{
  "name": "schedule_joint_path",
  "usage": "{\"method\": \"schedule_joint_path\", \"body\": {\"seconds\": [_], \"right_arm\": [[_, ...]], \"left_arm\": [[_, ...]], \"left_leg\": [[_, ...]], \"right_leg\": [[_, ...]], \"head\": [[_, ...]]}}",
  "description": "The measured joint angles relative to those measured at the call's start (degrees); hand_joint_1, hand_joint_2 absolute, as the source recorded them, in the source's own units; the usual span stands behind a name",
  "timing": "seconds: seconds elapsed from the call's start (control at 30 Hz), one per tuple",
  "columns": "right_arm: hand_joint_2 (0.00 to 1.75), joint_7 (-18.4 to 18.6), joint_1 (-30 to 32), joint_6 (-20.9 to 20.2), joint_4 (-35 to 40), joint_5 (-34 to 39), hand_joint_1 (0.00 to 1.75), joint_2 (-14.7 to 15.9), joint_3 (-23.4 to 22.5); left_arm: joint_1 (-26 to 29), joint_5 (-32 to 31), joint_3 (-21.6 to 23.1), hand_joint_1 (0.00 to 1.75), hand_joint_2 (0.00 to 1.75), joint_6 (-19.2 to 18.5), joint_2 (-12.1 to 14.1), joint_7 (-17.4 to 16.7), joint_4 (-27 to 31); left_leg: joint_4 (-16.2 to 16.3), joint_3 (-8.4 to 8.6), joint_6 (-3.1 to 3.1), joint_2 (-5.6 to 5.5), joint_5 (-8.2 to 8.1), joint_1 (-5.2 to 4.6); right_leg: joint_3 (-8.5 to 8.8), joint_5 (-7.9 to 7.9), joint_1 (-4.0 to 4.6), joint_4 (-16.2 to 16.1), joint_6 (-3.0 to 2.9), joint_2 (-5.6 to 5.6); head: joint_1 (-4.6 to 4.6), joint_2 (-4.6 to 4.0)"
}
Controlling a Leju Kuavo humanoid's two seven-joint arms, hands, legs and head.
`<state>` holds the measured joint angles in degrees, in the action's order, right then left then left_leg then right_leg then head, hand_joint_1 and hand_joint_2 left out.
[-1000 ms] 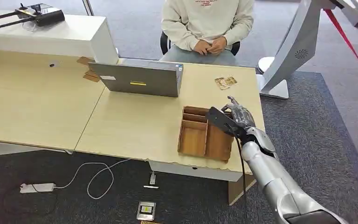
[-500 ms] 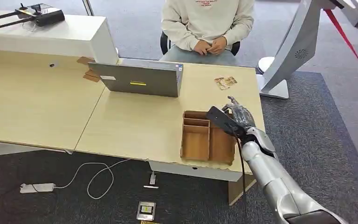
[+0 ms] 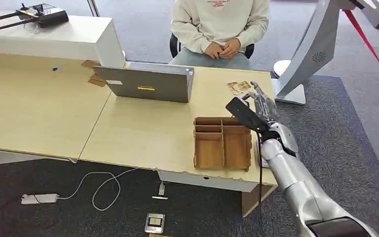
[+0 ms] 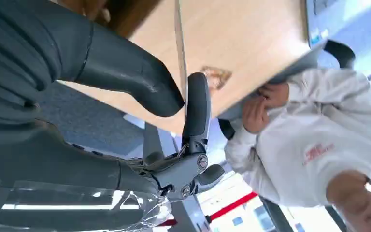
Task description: Pass the card to the sensor for recognition and then transmit it.
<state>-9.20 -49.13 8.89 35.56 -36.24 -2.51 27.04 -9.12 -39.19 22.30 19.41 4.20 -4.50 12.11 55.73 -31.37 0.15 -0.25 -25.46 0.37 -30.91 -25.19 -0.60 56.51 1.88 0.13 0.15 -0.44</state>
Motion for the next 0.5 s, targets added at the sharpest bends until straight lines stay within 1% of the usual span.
{"method": "schedule_joint_path", "body": {"seconds": [0.07, 0.3, 0.37, 0.5], "right_arm": [[1.75, -0.2, -1.2, 2.1, 1.1, 1.1, 1.75, 0.7, -0.8], [1.75, 0.6, -9.6, 2.3, 4.3, 2.3, 1.75, 5.0, -4.1], [1.75, 0.6, -10.5, 2.4, 4.7, 2.2, 1.75, 5.5, -4.7], [1.75, 0.8, -9.9, 3.1, 5.0, 2.1, 1.75, 5.7, -5.2]], "left_arm": [[0.0, -0.4, 0.0, 0.0, 0.0, -0.1, 0.0, 0.1, 0.0], [-0.2, -1.4, 0.0, 0.0, 0.0, -0.4, 0.0, 0.2, 0.0], [-0.3, -1.5, 0.0, 0.0, 0.0, -0.4, 0.0, 0.3, 0.0], [-0.9, -1.8, 0.0, 0.0, 0.0, -0.9, 0.0, 0.3, 0.0]], "left_leg": [[0.0, -0.01, 0.0, 0.0, 0.0, -0.01], [0.0, -0.01, 0.01, 0.0, 0.0, -0.03], [0.0, 0.01, 0.01, 0.01, 0.0, -0.03], [0.0, 0.01, 0.0, 0.0, 0.0, -0.01]], "right_leg": [[-0.01, 0.0, -0.01, 0.0, 0.0, 0.0], [-0.01, 0.02, -0.03, 0.0, 0.0, 0.0], [-0.01, 0.03, -0.03, 0.0, -0.01, 0.06], [-0.01, 0.02, -0.01, 0.0, -0.02, 0.06]], "head": [[0.0, 0.0], [0.02, 0.0], [0.0, 0.0], [0.0, 0.0]]}}
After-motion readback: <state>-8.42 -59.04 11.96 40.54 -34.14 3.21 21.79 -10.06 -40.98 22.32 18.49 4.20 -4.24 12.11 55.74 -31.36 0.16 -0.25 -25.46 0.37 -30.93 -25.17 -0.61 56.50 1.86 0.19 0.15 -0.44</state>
